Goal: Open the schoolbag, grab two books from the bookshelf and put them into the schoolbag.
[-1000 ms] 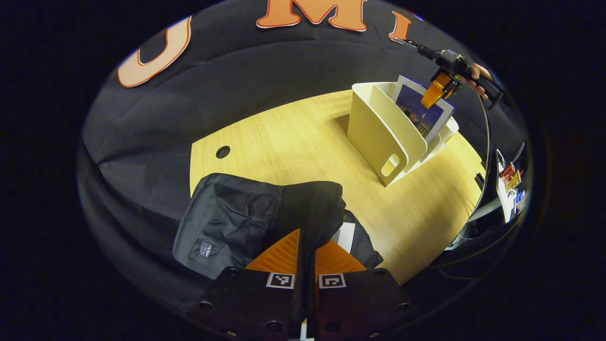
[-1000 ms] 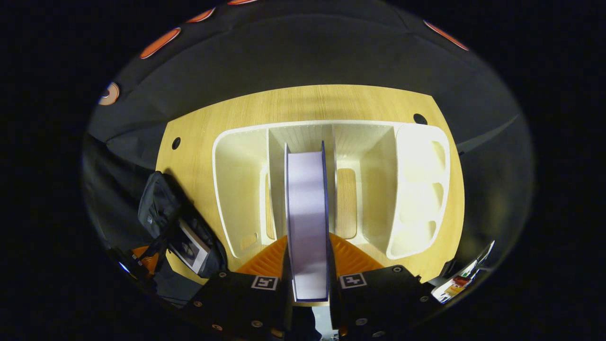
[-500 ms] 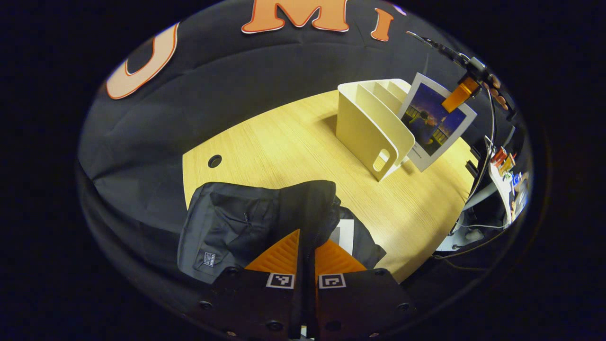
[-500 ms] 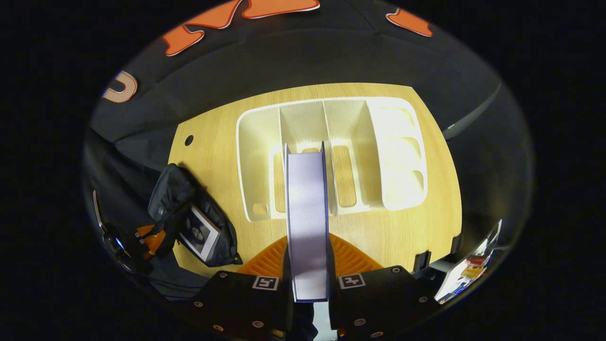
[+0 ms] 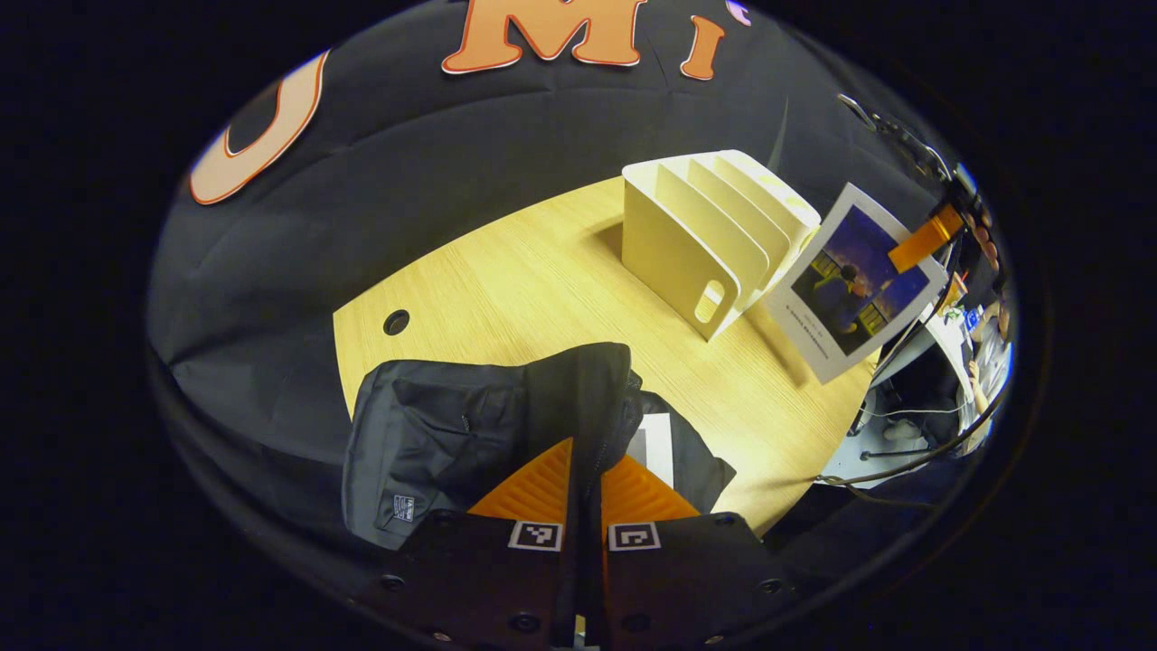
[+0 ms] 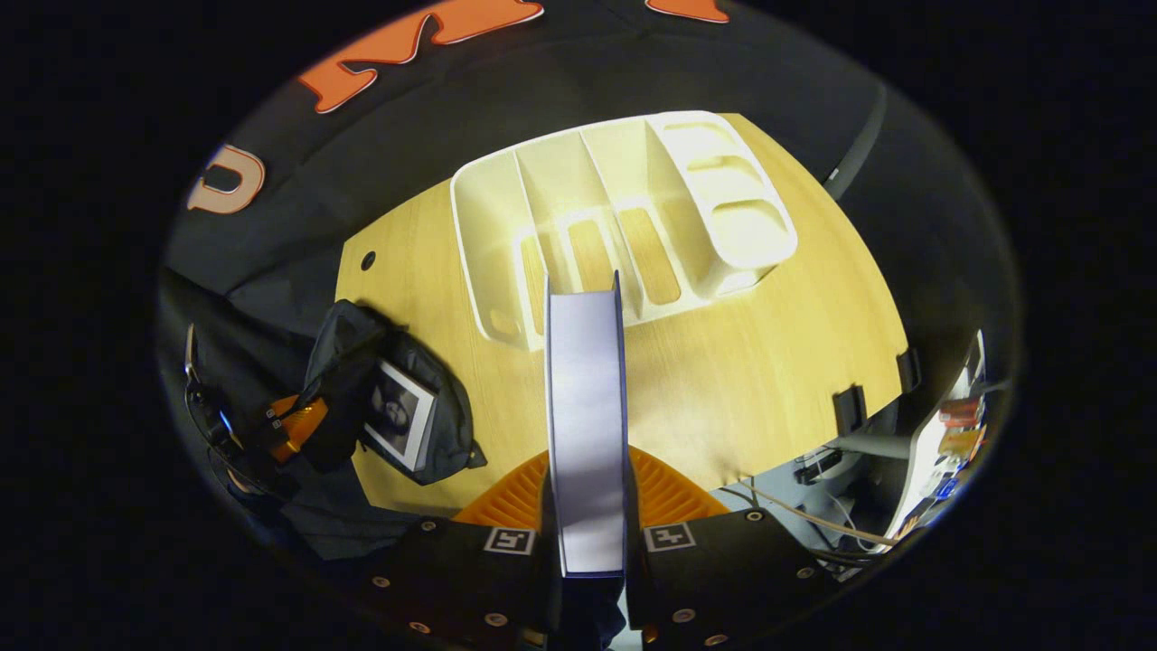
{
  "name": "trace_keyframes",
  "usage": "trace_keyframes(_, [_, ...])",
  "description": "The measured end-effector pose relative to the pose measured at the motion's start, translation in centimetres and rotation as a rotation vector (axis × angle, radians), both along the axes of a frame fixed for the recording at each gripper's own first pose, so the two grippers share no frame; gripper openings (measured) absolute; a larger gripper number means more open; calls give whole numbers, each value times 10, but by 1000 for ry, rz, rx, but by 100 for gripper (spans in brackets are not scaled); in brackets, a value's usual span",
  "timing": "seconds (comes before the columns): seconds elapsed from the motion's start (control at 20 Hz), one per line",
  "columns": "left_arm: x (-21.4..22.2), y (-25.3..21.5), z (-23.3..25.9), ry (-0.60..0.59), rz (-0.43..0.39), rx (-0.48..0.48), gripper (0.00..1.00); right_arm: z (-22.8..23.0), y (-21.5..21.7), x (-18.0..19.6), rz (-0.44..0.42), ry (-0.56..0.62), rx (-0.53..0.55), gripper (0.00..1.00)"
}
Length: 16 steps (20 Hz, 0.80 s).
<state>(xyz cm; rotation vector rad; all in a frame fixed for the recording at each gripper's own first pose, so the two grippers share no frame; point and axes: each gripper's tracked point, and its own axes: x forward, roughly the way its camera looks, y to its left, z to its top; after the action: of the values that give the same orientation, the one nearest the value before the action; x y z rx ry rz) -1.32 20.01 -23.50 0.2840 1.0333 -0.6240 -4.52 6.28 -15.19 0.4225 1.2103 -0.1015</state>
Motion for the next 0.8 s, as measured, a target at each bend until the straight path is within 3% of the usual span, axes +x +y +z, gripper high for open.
trace_keyframes(0.4, [2,9,12,-22,-2,-15,5,-6,73,-24,-61,-143,288,28])
trace_keyframes(0.8, [-4,10,17,-21,26,-37,5,-21,156,6,-123,-255,595,27])
